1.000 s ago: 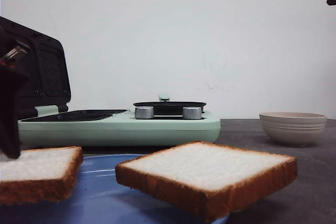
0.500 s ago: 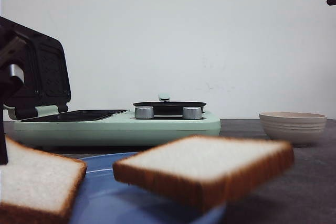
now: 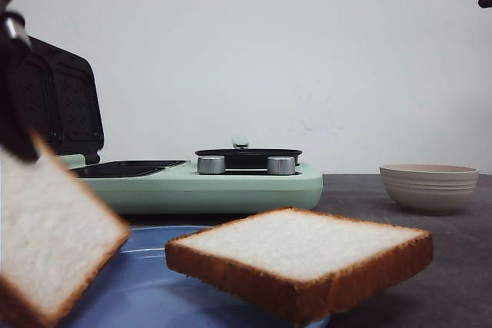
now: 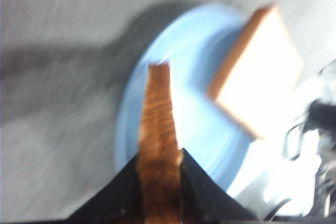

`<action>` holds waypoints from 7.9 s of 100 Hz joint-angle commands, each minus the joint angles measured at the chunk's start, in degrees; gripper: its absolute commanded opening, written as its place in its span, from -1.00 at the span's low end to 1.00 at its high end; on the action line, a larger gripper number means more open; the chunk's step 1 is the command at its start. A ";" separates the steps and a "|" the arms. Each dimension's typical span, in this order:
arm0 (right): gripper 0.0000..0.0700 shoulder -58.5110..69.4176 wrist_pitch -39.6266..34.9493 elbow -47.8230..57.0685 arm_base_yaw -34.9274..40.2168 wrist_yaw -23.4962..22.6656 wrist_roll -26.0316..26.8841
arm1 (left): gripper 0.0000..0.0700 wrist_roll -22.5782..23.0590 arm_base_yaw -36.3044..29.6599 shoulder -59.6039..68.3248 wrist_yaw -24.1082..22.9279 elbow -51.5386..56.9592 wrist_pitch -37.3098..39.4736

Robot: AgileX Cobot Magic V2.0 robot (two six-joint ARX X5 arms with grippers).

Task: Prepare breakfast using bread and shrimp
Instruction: 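Lift the bread slice with the left gripper toward the sandwich maker, then lower the slice onto the sandwich maker plate and open the left gripper, then move the right gripper down and grasp the remaining bread slice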

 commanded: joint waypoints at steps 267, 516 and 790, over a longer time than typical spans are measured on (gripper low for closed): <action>0.11 0.17 -5.79 0.59 0.61 3.50 -0.87 | -0.99 15.89 -8.37 39.71 -65.57 51.54 27.58; 0.11 0.15 -10.91 0.59 0.61 6.05 -2.38 | -0.35 10.21 -10.27 46.14 -65.61 61.46 18.29; 0.30 46.16 -4.92 0.59 15.63 -13.57 0.04 | -0.96 -2.38 -15.56 -29.57 -45.92 26.34 -4.07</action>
